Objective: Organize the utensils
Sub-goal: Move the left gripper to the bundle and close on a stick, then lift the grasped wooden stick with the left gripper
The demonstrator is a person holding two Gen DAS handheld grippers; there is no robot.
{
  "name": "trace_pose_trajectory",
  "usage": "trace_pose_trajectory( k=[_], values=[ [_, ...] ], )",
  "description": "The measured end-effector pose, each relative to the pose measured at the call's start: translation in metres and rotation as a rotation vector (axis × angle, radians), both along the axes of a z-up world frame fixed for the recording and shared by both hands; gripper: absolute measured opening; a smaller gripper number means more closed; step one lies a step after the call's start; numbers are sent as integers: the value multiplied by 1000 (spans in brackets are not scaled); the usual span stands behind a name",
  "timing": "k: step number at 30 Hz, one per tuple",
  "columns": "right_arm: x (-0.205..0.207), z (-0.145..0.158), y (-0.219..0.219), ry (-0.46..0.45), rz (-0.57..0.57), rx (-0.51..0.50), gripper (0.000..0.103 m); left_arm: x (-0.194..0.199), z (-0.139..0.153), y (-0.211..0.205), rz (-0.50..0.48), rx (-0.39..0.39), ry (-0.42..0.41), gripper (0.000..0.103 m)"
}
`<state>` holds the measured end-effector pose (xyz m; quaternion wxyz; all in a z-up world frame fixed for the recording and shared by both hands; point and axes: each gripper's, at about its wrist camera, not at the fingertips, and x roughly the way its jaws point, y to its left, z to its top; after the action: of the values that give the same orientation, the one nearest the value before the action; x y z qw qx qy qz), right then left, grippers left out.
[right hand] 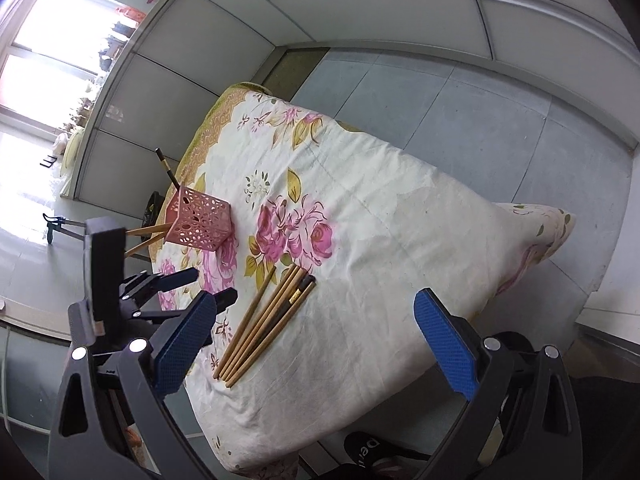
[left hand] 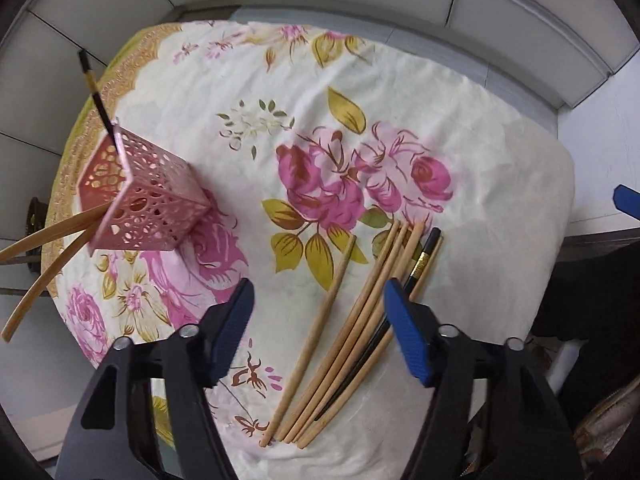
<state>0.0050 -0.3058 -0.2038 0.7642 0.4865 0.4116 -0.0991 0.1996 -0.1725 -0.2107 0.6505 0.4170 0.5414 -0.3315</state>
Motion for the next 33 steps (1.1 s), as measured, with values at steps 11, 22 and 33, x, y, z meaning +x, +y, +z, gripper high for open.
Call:
trace_pose_trajectory(
  k=[11, 22, 33],
  values=[
    [8, -21, -7, 49, 24, 49, 96, 30, -42, -8, 28, 69, 101, 50],
    [17, -24, -2, 95, 33, -29, 96, 23, -54, -18, -21, 55, 204, 19],
    [27, -26, 5, 163, 71, -214, 96, 35, -56, -7, 54, -48, 300, 14]
  ],
)
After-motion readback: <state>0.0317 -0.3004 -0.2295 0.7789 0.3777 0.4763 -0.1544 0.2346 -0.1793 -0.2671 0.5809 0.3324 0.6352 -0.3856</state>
